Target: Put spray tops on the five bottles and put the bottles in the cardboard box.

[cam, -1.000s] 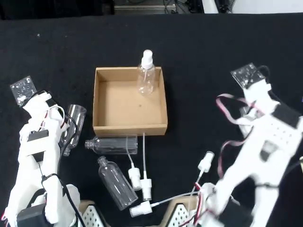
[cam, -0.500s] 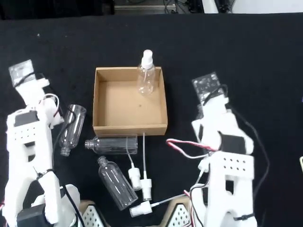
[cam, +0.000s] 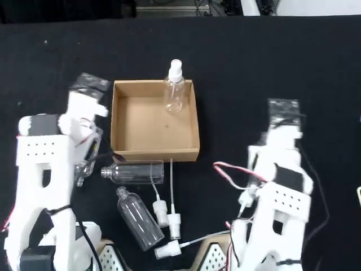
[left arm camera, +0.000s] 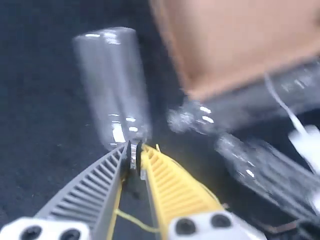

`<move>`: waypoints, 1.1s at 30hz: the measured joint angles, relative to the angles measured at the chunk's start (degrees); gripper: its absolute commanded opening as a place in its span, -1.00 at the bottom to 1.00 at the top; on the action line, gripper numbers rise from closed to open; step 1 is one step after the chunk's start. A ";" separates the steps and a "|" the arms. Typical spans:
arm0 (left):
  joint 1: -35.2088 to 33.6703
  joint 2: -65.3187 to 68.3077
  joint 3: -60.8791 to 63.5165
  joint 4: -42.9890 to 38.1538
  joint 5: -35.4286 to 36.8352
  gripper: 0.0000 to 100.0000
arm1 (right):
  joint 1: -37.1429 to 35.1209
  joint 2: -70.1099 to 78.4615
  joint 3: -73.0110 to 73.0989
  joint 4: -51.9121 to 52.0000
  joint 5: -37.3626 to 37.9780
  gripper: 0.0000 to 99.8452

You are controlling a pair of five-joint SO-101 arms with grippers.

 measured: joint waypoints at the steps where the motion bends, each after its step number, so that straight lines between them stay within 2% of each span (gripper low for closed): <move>1: 2.11 0.00 -0.62 1.58 -0.18 -0.94 | 2.29 0.00 -0.70 0.00 0.26 -0.98; 5: 12.04 0.00 -2.02 7.47 -0.26 -0.94 | 13.36 0.00 -4.57 0.00 3.52 -0.98; 8: 21.19 0.00 -2.02 8.79 -0.26 -0.94 | 21.01 0.35 -7.82 0.00 5.36 -0.98; 12: 33.23 0.00 -2.02 8.97 0.26 -0.94 | 27.52 6.51 -14.24 0.00 5.98 -0.98; 16: 43.25 0.00 -2.02 6.33 5.63 -0.94 | 31.82 17.32 -22.77 0.00 5.98 -0.98; 20: 52.13 0.00 -1.67 0.26 11.43 -0.94 | 34.99 26.81 -30.24 0.00 6.07 -0.98; 24: 56.53 0.00 2.55 -5.98 15.21 -0.93 | 37.54 32.00 -35.52 0.00 6.07 -0.98; 30: 61.10 0.00 6.59 -10.99 13.98 -0.61 | 40.79 38.86 -42.37 0.00 6.07 -0.98; 33: 61.71 0.00 6.86 -14.68 12.22 -0.63 | 42.20 42.99 -46.77 0.09 6.07 -0.98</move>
